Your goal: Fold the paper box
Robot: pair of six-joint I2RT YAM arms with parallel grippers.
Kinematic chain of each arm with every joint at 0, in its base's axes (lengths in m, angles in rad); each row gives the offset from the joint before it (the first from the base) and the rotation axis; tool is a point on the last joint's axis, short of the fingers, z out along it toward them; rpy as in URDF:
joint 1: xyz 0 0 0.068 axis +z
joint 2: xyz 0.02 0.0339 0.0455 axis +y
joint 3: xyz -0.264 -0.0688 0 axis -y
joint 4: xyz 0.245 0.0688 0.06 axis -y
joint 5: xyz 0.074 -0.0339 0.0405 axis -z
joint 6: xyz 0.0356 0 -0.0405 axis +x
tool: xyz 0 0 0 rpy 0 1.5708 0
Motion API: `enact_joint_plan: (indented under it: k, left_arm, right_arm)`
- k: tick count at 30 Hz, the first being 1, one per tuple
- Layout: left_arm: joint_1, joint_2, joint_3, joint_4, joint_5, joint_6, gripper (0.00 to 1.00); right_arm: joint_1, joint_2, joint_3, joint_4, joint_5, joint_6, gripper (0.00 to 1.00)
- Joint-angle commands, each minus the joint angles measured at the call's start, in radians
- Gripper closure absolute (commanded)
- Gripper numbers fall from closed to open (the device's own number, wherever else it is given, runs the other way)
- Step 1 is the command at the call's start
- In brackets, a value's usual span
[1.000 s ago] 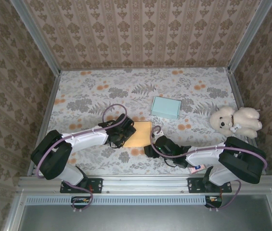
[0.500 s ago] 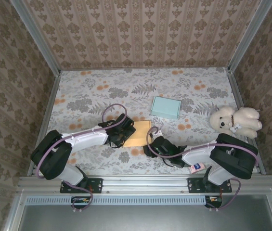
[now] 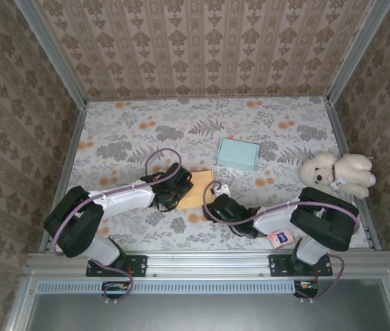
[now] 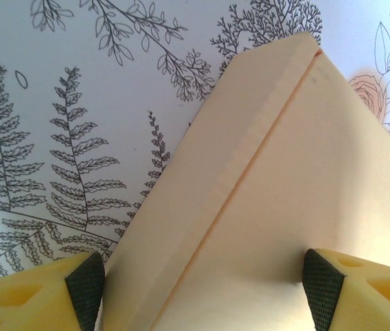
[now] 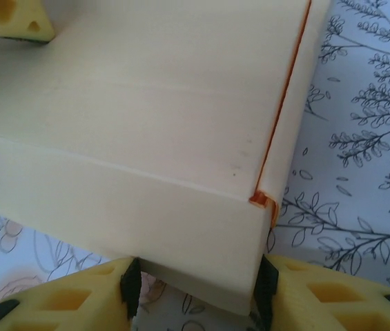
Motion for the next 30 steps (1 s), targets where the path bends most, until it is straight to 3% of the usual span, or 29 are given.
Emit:
enact_joint_plan:
  k: [1,8,17,23,30]
  left_arm:
    - [-0.007,0.054,-0.028,-0.09,0.062,0.003,0.23]
    - [-0.011,0.104,-0.007,-0.07,0.094,0.015,0.24]
    - [-0.016,0.087,0.002,-0.084,0.097,0.035,0.24]
    - [-0.014,0.043,-0.008,-0.109,0.074,0.034,0.24]
    - [-0.028,0.018,-0.005,-0.123,0.068,0.051,0.23]
  right_arm:
    - [-0.017,0.082,0.044,-0.006,0.115,-0.023,0.48]
    - [-0.017,0.184,0.079,0.102,0.154,-0.036,0.47]
    - [-0.03,0.227,0.123,0.092,0.192,-0.059,0.43]
    - [-0.078,0.182,0.112,0.056,0.104,-0.052,0.43]
    - [-0.204,0.104,0.11,-0.017,-0.132,-0.033,0.43]
